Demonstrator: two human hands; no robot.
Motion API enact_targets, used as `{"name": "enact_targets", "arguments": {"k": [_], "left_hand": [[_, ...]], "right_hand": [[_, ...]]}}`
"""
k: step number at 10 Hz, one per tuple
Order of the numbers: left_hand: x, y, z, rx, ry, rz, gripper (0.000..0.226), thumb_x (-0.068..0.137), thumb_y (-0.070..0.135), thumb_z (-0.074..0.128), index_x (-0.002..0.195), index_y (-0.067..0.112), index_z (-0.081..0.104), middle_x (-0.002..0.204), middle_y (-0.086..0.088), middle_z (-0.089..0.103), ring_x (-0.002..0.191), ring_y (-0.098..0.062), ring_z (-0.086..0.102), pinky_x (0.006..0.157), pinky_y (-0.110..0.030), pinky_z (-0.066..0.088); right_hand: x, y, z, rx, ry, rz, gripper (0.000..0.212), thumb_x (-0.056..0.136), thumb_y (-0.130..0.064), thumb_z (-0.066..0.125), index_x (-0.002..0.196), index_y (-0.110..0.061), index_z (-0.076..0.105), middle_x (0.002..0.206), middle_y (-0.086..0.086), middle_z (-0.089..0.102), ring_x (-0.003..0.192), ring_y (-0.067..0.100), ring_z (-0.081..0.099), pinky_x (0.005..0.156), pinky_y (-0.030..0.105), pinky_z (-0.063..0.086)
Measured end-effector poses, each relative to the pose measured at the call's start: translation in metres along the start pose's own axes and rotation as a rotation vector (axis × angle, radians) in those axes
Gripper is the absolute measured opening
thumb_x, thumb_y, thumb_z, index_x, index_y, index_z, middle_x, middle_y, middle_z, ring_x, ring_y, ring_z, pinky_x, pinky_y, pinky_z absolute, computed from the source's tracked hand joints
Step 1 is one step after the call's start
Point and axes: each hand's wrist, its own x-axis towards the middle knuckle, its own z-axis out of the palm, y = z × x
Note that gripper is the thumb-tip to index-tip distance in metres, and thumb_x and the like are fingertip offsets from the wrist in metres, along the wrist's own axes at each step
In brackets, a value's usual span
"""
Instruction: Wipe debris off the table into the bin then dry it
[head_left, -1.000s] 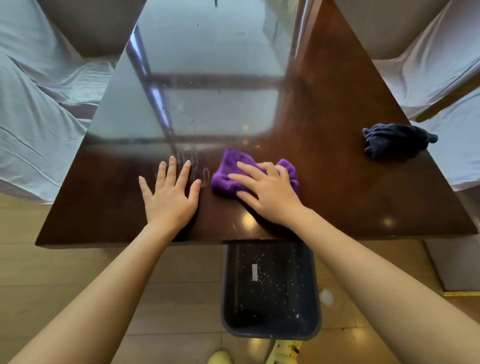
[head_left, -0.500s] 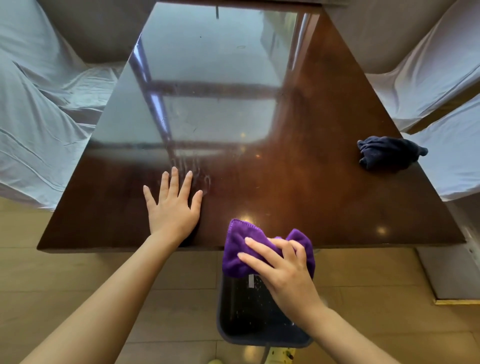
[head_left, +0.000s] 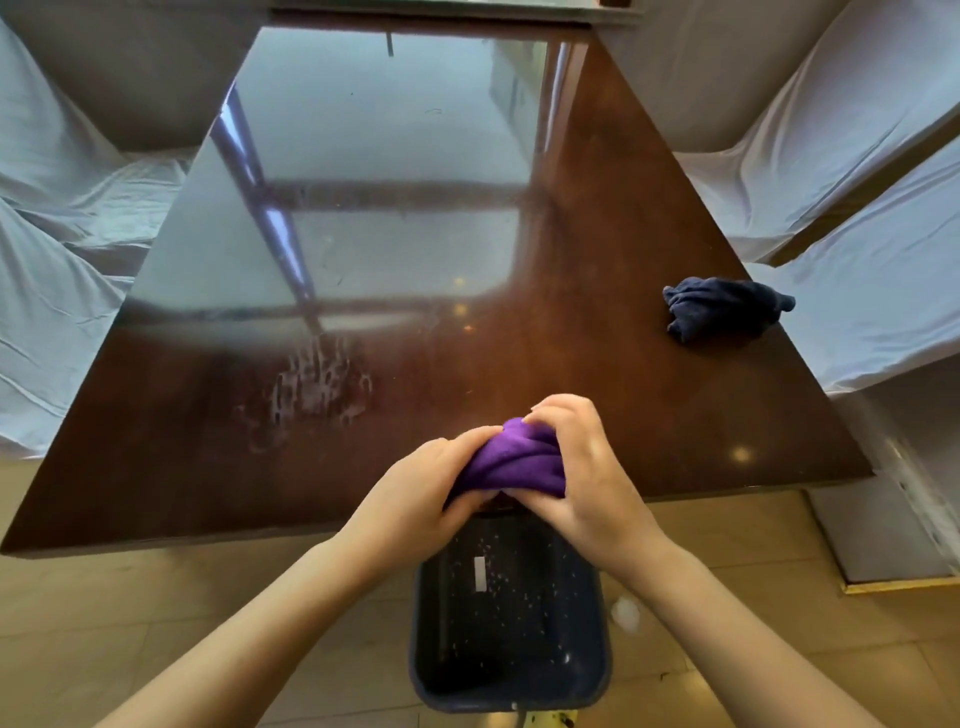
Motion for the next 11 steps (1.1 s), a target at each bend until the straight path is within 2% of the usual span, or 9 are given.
{"name": "enact_targets", "arguments": {"k": [1, 2, 3, 5, 6, 7, 9, 10, 11], "left_hand": [[0.014, 0.003, 0.000, 0.066, 0.049, -0.001, 0.035, 0.083, 0.016, 0.057, 0.118, 0.017, 0.054, 0.105, -0.003, 0.067, 0.094, -0.020, 0.059, 0.079, -0.028, 0.045], [0.024, 0.011, 0.006, 0.063, 0.047, -0.033, 0.031, 0.083, 0.013, 0.056, 0.114, 0.018, 0.056, 0.102, 0.000, 0.066, 0.091, -0.015, 0.059, 0.076, -0.017, 0.038], [0.034, 0.023, 0.013, 0.010, 0.041, -0.068, 0.025, 0.084, 0.016, 0.056, 0.108, 0.023, 0.057, 0.098, 0.005, 0.066, 0.086, -0.008, 0.057, 0.069, -0.008, 0.036], [0.076, 0.059, 0.041, -0.012, 0.016, -0.093, 0.020, 0.084, 0.029, 0.053, 0.105, 0.027, 0.055, 0.095, 0.011, 0.059, 0.091, -0.011, 0.054, 0.071, -0.017, 0.034], [0.117, 0.083, 0.058, 0.027, -0.016, -0.070, 0.024, 0.086, 0.027, 0.050, 0.109, 0.024, 0.054, 0.107, 0.006, 0.060, 0.100, -0.013, 0.049, 0.082, -0.023, 0.040], [0.164, 0.110, 0.072, 0.176, -0.036, -0.028, 0.025, 0.086, 0.025, 0.048, 0.109, 0.019, 0.054, 0.109, 0.000, 0.059, 0.101, -0.019, 0.048, 0.084, -0.031, 0.039], [0.218, 0.146, 0.108, 0.422, -0.184, -0.080, 0.025, 0.079, 0.024, 0.054, 0.103, 0.018, 0.056, 0.105, -0.002, 0.059, 0.098, -0.021, 0.050, 0.082, -0.030, 0.040], [0.222, 0.157, 0.117, 0.524, -0.291, -0.076, 0.040, 0.037, 0.045, 0.079, 0.070, 0.025, 0.066, 0.072, 0.008, 0.064, 0.069, -0.010, 0.060, 0.057, -0.016, 0.046], [0.226, 0.150, 0.116, 0.419, -0.350, -0.146, 0.057, 0.053, 0.059, 0.070, 0.101, 0.027, 0.063, 0.099, -0.002, 0.061, 0.096, -0.018, 0.057, 0.078, -0.025, 0.046]], "right_hand": [[0.008, 0.011, -0.012, -0.076, -0.128, 0.051, 0.058, 0.071, -0.033, 0.076, 0.117, -0.028, 0.042, 0.116, -0.009, 0.044, 0.104, 0.006, 0.044, 0.089, 0.021, 0.046], [0.006, 0.023, -0.025, -0.118, -0.275, 0.151, 0.067, 0.070, -0.036, 0.072, 0.126, -0.037, 0.036, 0.123, -0.012, 0.050, 0.109, 0.010, 0.045, 0.096, 0.036, 0.045], [0.003, 0.032, -0.045, -0.108, -0.280, 0.177, 0.064, 0.072, -0.032, 0.069, 0.127, -0.039, 0.038, 0.122, -0.012, 0.054, 0.110, 0.010, 0.048, 0.096, 0.035, 0.044], [0.001, 0.056, -0.111, -0.150, -0.185, 0.247, 0.035, 0.074, -0.033, 0.072, 0.103, -0.033, 0.052, 0.100, -0.011, 0.056, 0.087, 0.005, 0.057, 0.074, 0.027, 0.054], [0.005, 0.081, -0.145, -0.291, -0.154, 0.277, 0.035, 0.073, -0.038, 0.073, 0.100, -0.031, 0.052, 0.100, -0.009, 0.058, 0.086, 0.006, 0.055, 0.075, 0.024, 0.052], [0.016, 0.113, -0.180, -0.492, -0.141, 0.276, 0.043, 0.071, -0.042, 0.074, 0.104, -0.033, 0.048, 0.104, -0.011, 0.056, 0.094, 0.007, 0.049, 0.092, 0.028, 0.038], [0.032, 0.166, -0.222, -0.653, -0.280, 0.360, 0.058, 0.065, -0.048, 0.073, 0.110, -0.030, 0.042, 0.115, -0.006, 0.046, 0.107, 0.017, 0.040, 0.098, 0.033, 0.026], [0.030, 0.182, -0.229, -0.524, -0.463, 0.431, 0.076, 0.059, -0.058, 0.073, 0.120, -0.030, 0.038, 0.123, -0.003, 0.041, 0.116, 0.020, 0.036, 0.104, 0.036, 0.024], [0.037, 0.172, -0.253, -0.387, -0.565, 0.421, 0.091, 0.056, -0.067, 0.071, 0.131, -0.033, 0.032, 0.133, -0.005, 0.035, 0.125, 0.019, 0.030, 0.110, 0.038, 0.022]]}}
